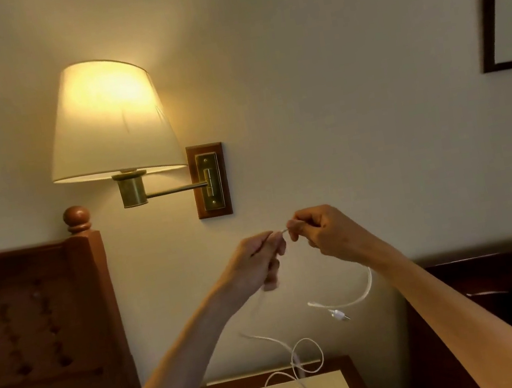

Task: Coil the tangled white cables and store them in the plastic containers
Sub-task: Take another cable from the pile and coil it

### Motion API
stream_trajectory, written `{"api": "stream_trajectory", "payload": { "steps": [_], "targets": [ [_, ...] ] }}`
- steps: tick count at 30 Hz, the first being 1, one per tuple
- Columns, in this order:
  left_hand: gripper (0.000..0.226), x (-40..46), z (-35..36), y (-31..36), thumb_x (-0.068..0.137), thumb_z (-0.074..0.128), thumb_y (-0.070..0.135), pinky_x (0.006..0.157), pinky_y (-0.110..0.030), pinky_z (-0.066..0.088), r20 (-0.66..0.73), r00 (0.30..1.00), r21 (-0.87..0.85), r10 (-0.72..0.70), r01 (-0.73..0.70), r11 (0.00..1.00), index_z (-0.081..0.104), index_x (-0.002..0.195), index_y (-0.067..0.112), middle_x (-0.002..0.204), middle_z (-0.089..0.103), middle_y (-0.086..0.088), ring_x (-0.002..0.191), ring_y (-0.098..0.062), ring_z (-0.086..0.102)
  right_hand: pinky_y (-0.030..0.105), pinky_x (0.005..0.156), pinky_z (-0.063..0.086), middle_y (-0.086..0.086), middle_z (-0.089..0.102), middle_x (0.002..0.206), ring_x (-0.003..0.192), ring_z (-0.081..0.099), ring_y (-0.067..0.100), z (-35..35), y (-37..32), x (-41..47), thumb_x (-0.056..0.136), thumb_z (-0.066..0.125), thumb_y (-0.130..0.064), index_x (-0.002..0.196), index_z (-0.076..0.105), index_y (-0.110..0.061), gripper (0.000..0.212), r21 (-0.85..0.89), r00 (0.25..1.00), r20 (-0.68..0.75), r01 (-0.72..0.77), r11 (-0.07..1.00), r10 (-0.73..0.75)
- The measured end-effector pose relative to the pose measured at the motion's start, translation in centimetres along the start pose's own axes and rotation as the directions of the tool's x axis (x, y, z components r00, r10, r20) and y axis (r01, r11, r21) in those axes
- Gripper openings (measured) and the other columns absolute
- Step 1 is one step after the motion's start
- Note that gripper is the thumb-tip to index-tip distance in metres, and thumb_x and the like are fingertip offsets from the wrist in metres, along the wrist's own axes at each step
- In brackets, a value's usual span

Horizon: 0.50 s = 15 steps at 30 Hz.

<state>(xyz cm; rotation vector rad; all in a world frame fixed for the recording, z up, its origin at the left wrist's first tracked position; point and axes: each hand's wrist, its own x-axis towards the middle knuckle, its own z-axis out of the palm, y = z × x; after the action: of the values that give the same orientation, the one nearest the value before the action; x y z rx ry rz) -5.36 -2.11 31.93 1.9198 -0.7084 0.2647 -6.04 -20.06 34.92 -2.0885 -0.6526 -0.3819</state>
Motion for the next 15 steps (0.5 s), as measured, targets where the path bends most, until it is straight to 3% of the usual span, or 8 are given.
{"api": "stream_trajectory", "payload": {
  "steps": [2, 4, 6, 11, 15],
  "targets": [
    [0.033, 0.2, -0.3, 0.2, 0.101, 0.047, 0.027, 0.049, -0.02, 0.036, -0.133, 0.98, 0.217, 0.147, -0.116, 0.969, 0.056, 0.071, 0.016, 0.055, 0.045, 0.005, 0.05, -0.007, 0.04, 0.021, 0.041, 0.023, -0.005, 0.032, 0.051, 0.043, 0.027, 0.008, 0.4, 0.7, -0.8, 0.102, 0.046, -0.027, 0.078, 0.06, -0.012, 0.032, 0.147, 0.996, 0.061, -0.071, 0.987, 0.063],
    [0.033, 0.6, -0.6, 0.0, 0.099, 0.052, 0.023, 0.053, -0.011, 0.036, -0.215, 0.929, 0.433, 0.301, -0.186, 0.882, 0.055, 0.066, 0.022, 0.056, 0.049, 0.011, 0.053, -0.005, 0.048, 0.022, 0.04, 0.018, -0.002, 0.026, 0.055, 0.044, 0.022, 0.01, 1.2, 1.7, -1.9, 0.104, 0.041, -0.027, 0.08, 0.056, -0.012, 0.032, 0.294, 0.989, 0.083, -0.145, 0.945, 0.126],
    [0.029, 1.0, -1.2, -0.4, 0.097, 0.054, 0.023, 0.056, -0.007, 0.037, -0.294, 0.886, 0.497, 0.36, -0.18, 0.849, 0.055, 0.068, 0.024, 0.059, 0.052, 0.013, 0.054, -0.003, 0.051, 0.022, 0.04, 0.016, 0.0, 0.023, 0.058, 0.045, 0.019, 0.01, 1.7, 2.7, -2.9, 0.104, 0.037, -0.029, 0.08, 0.054, -0.014, 0.034, 0.415, 0.979, 0.104, -0.205, 0.886, 0.178],
    [0.017, 1.8, -4.6, -2.7, 0.096, 0.055, 0.017, 0.059, -0.011, 0.035, -0.462, 0.796, 0.585, 0.39, -0.057, 0.809, 0.069, 0.087, 0.013, 0.07, 0.058, 0.008, 0.063, -0.005, 0.056, 0.019, 0.035, 0.017, -0.003, 0.026, 0.055, 0.041, 0.02, 0.008, 1.6, 5.1, -5.9, 0.099, 0.041, -0.036, 0.076, 0.055, -0.017, 0.033, 0.611, 0.956, 0.186, -0.295, 0.734, 0.229],
    [0.029, 2.3, -7.3, -4.2, 0.099, 0.048, 0.03, 0.053, -0.021, 0.038, -0.488, 0.801, 0.62, 0.347, 0.039, 0.783, 0.056, 0.073, 0.019, 0.062, 0.055, 0.004, 0.057, -0.009, 0.053, 0.016, 0.032, 0.02, -0.004, 0.027, 0.054, 0.039, 0.021, 0.007, 1.7, 6.6, -8.2, 0.095, 0.042, -0.037, 0.077, 0.053, -0.015, 0.031, 0.687, 0.938, 0.236, -0.347, 0.639, 0.255]
  ]
}}
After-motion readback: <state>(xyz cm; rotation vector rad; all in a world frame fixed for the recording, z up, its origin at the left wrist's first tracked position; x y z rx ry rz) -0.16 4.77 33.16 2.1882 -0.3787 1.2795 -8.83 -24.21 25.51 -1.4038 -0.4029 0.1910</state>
